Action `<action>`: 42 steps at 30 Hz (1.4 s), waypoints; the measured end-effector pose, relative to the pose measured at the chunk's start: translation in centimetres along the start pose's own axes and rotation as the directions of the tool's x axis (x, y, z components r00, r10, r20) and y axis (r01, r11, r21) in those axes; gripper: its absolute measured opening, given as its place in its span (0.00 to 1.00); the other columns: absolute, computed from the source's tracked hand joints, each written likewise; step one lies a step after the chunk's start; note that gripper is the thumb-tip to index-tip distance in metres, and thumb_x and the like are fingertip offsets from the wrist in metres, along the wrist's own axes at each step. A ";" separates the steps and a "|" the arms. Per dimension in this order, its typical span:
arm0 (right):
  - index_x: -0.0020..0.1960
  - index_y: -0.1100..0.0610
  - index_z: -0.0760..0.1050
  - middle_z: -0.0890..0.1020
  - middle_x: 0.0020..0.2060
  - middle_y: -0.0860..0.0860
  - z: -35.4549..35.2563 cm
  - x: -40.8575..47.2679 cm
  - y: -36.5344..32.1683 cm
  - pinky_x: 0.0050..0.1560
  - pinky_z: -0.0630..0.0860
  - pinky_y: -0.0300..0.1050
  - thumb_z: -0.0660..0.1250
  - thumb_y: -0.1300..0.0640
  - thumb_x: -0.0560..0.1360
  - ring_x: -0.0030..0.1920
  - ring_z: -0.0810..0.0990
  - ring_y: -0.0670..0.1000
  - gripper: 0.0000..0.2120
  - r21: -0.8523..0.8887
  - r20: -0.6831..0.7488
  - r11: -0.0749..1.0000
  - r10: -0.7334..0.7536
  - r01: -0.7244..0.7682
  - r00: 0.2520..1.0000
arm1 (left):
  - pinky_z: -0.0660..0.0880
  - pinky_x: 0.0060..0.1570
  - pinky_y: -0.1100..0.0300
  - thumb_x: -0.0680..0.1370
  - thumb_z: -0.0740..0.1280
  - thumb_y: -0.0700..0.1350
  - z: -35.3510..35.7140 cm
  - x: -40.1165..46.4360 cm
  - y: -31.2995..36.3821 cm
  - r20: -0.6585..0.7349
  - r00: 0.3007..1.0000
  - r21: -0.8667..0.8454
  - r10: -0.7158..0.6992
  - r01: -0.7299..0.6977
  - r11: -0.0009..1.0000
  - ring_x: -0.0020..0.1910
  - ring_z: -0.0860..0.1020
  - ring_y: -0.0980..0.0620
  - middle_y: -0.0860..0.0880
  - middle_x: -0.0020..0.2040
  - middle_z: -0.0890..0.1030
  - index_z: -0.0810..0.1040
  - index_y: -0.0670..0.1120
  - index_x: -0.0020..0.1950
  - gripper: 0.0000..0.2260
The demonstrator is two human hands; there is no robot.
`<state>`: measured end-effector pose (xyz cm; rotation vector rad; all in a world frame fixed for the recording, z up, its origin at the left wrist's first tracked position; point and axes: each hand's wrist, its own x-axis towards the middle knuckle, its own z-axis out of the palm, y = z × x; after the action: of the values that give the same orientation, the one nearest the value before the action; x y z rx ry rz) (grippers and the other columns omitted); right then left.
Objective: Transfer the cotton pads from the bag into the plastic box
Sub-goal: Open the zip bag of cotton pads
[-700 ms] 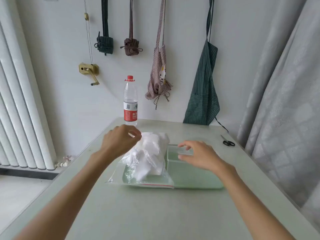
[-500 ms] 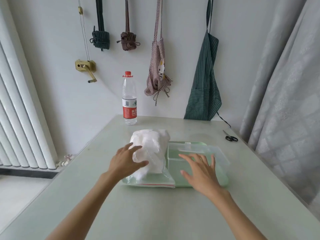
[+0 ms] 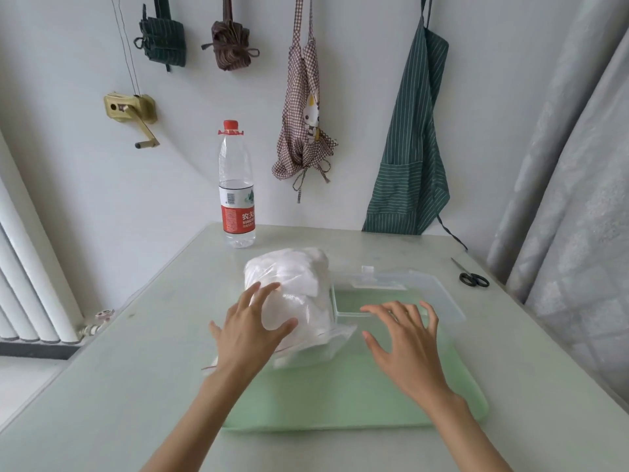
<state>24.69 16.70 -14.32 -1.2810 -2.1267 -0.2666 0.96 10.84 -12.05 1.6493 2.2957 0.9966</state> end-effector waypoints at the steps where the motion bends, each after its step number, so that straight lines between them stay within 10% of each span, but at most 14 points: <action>1: 0.57 0.42 0.74 0.76 0.47 0.43 0.4 0.2 0.3 0.69 0.56 0.54 0.58 0.43 0.73 0.49 0.75 0.48 0.15 -0.012 -0.022 1.000 -0.004 0.003 1.000 | 0.66 0.62 0.42 0.69 0.69 0.64 0.6 0.5 -0.2 -0.001 1.000 -0.046 -0.012 0.012 0.999 0.67 0.69 0.47 0.60 0.73 0.60 0.64 0.66 0.68 0.29; 9: 0.56 0.45 0.74 0.76 0.46 0.44 1.2 1.2 1.6 0.68 0.56 0.52 0.59 0.43 0.73 0.48 0.74 0.49 0.15 -0.023 -0.043 1.000 -0.016 0.015 0.999 | 0.74 0.43 0.57 0.69 0.71 0.59 3.2 1.9 1.8 -0.074 0.996 -0.155 0.059 -0.070 0.986 0.59 0.74 0.49 0.57 0.71 0.61 0.67 0.62 0.65 0.27; 14: 0.62 0.47 0.74 0.76 0.55 0.47 0.4 1.3 1.6 0.69 0.57 0.53 0.63 0.49 0.71 0.57 0.72 0.51 0.19 0.041 -0.074 0.998 0.043 -0.040 0.996 | 0.72 0.48 0.59 0.72 0.70 0.55 2.0 2.0 1.9 0.005 0.996 -0.168 0.090 -0.088 0.982 0.60 0.74 0.50 0.57 0.72 0.61 0.67 0.62 0.67 0.25; 18: 0.51 0.50 0.77 0.79 0.46 0.45 -2.4 -0.7 -3.6 0.49 0.70 0.41 0.63 0.50 0.73 0.47 0.74 0.48 0.09 0.377 -0.294 0.911 0.290 -0.168 0.911 | 0.68 0.56 0.57 0.74 0.68 0.57 -0.5 -0.5 0.7 -0.013 0.999 -0.136 0.050 -0.051 0.989 0.68 0.69 0.50 0.58 0.74 0.59 0.68 0.61 0.68 0.23; 21: 0.33 0.53 0.73 0.78 0.32 0.45 -2.9 -2.0 -7.3 0.39 0.75 0.49 0.57 0.34 0.72 0.35 0.76 0.48 0.23 0.499 0.067 0.791 0.372 -0.354 0.926 | 0.55 0.70 0.50 0.73 0.65 0.62 -1.2 -3.4 -0.4 -0.088 0.993 -0.076 0.073 -0.079 0.994 0.76 0.52 0.50 0.56 0.77 0.55 0.65 0.64 0.70 0.25; 24: 0.29 0.53 0.72 0.76 0.34 0.44 -2.8 -2.8 -8.4 0.37 0.69 0.44 0.58 0.32 0.71 0.41 0.74 0.48 0.26 0.366 0.150 0.845 0.359 -0.389 0.921 | 0.67 0.54 0.59 0.74 0.62 0.64 -1.6 -5.4 -1.0 -0.305 0.917 0.007 0.257 -0.267 0.964 0.62 0.68 0.54 0.58 0.61 0.74 0.79 0.61 0.53 0.13; 28: 0.28 0.49 0.68 0.70 0.33 0.45 -3.8 -3.8 -8.1 0.30 0.63 0.43 0.65 0.38 0.70 0.37 0.68 0.47 0.20 0.348 -0.134 0.900 0.325 -0.263 0.936 | 0.68 0.45 0.66 0.71 0.52 0.72 -1.3 -6.5 -2.0 0.066 0.906 0.093 0.419 -0.424 0.901 0.52 0.70 0.63 0.66 0.52 0.75 0.79 0.62 0.52 0.24; 32: 0.28 0.58 0.76 0.74 0.20 0.49 -3.4 -4.7 -8.2 0.32 0.70 0.45 0.60 0.35 0.73 0.26 0.73 0.52 0.29 0.337 0.220 0.872 0.293 -0.354 0.931 | 0.68 0.46 0.69 0.73 0.58 0.67 -2.2 -6.6 -2.6 0.174 0.884 0.061 0.434 -0.450 0.891 0.52 0.73 0.65 0.67 0.54 0.76 0.78 0.63 0.56 0.18; 37: 0.42 0.45 0.80 0.84 0.36 0.45 -2.4 -4.7 -10.3 0.34 0.77 0.43 0.62 0.37 0.73 0.29 0.81 0.47 0.15 0.655 0.447 0.570 0.239 -0.497 0.862 | 0.73 0.42 0.67 0.76 0.67 0.53 -1.4 -8.2 -0.6 -0.049 0.982 -0.255 0.184 -0.190 0.948 0.39 0.78 0.65 0.63 0.38 0.81 0.83 0.60 0.45 0.05; 40: 0.51 0.53 0.78 0.84 0.42 0.47 -1.9 -4.4 -10.7 0.31 0.75 0.38 0.64 0.48 0.77 0.34 0.82 0.46 0.10 0.775 0.507 0.258 0.291 -0.577 0.812 | 0.78 0.45 0.61 0.76 0.68 0.49 -0.2 -9.3 1.4 0.072 0.991 -0.514 0.113 -0.060 0.855 0.38 0.82 0.60 0.61 0.38 0.84 0.83 0.62 0.44 0.08; 42: 0.45 0.59 0.79 0.83 0.37 0.50 -1.7 -4.3 -10.6 0.31 0.75 0.37 0.63 0.55 0.79 0.34 0.81 0.46 0.10 0.778 0.496 0.235 0.339 -0.582 0.799 | 0.80 0.46 0.58 0.77 0.67 0.47 0.2 -9.2 1.6 0.174 0.977 -0.563 0.125 -0.006 0.826 0.41 0.83 0.55 0.57 0.40 0.85 0.83 0.60 0.47 0.08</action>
<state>17.78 7.46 -14.05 -1.1304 -1.4212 1.2564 5.88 3.03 -13.58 1.4913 1.6027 1.2898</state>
